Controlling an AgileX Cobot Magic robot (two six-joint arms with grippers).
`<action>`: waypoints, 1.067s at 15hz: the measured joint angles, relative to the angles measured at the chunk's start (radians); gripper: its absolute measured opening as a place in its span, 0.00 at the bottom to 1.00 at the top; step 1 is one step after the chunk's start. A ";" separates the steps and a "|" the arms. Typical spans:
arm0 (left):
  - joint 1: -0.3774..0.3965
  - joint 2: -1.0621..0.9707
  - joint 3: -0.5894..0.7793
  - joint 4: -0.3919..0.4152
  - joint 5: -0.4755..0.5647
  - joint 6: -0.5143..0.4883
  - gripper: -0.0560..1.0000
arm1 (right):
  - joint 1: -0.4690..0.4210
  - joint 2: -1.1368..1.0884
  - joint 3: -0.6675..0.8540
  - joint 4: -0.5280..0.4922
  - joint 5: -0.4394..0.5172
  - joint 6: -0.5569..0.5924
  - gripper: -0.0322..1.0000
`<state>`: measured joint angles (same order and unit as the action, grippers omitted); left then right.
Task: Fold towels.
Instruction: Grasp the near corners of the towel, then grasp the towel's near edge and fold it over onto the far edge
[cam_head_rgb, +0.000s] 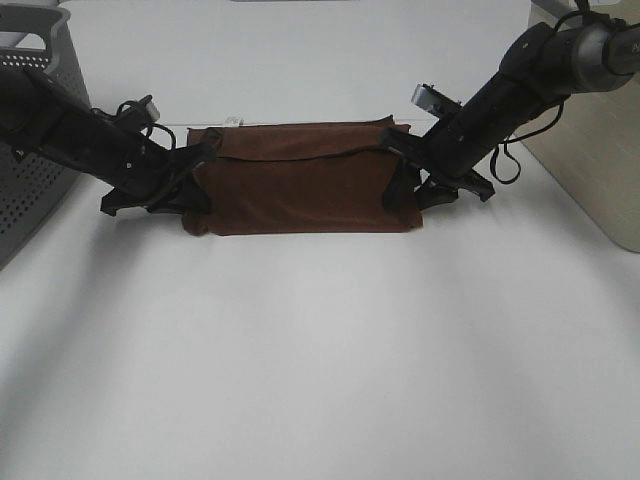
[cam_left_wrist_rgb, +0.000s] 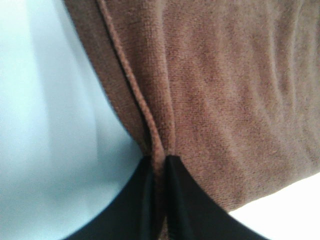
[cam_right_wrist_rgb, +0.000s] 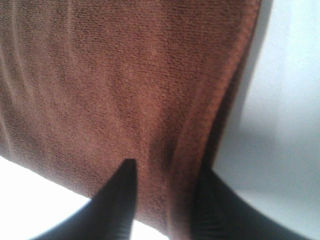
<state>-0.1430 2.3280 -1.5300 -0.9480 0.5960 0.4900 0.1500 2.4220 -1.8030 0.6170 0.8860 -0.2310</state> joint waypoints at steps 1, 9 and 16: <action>0.000 -0.008 0.000 0.026 0.006 0.000 0.08 | 0.000 0.001 0.000 0.000 -0.004 0.000 0.13; -0.001 -0.163 0.135 0.262 0.103 -0.182 0.08 | 0.015 -0.139 0.086 -0.164 0.108 0.167 0.03; -0.042 -0.409 0.552 0.265 0.098 -0.162 0.08 | 0.071 -0.466 0.688 -0.167 -0.044 0.182 0.03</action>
<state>-0.1850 1.9190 -0.9780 -0.6830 0.6940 0.3280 0.2210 1.9560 -1.1150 0.4500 0.8420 -0.0490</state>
